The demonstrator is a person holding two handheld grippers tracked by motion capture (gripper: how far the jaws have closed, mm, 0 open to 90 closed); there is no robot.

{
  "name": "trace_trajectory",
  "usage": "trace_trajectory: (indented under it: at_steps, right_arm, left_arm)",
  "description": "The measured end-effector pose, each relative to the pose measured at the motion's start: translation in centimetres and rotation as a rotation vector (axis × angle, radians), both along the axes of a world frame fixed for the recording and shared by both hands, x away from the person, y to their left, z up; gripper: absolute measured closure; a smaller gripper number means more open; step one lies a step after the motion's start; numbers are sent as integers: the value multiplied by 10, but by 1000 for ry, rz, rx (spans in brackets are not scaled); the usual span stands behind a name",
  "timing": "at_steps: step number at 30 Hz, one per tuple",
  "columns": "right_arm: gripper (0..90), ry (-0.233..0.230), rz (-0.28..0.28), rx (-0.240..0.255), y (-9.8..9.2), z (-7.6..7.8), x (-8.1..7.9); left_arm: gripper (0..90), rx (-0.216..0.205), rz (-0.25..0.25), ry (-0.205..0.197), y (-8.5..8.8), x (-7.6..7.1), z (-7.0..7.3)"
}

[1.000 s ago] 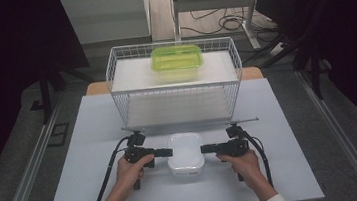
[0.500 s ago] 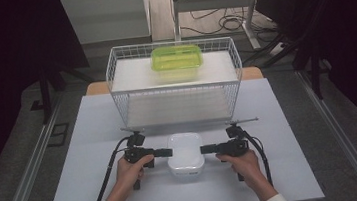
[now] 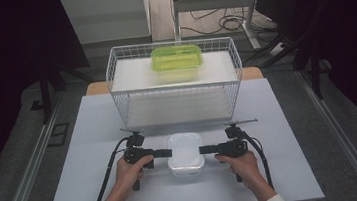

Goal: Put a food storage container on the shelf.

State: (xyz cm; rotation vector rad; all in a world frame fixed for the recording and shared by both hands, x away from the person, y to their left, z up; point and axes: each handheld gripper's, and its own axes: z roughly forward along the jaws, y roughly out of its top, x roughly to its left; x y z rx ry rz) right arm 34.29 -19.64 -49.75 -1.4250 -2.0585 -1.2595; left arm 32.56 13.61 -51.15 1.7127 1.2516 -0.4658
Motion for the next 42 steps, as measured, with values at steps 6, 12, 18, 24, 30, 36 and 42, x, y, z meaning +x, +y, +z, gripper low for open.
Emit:
trace_trajectory:
  at_steps: [6, 12, 18, 24, 30, 36, 42]
  right_arm:
    - [710, 7, -13, 22, -1, 2, -1]
    - [748, -3, -13, 39, -4, 5, -3]
    - [788, -32, -8, 50, -5, 9, -5]
    - [794, -48, 2, 51, -6, 10, -6]
    - [797, -68, 8, 44, -5, 11, -7]
    - [798, -97, 20, 46, -5, 13, -7]
    - [798, -130, 28, 44, -5, 19, -9]
  left_arm:
    - [702, -17, 8, -12, 2, -3, 3]
    - [741, -32, 9, -22, 4, -5, 5]
    - [788, -40, 15, -32, 6, -6, 8]
    - [795, -30, 14, -44, 6, -8, 10]
    - [796, -13, 16, -63, 5, -9, 12]
    - [796, -13, 12, -79, 5, -10, 14]
    - [795, -7, 14, -110, 5, -13, 22]
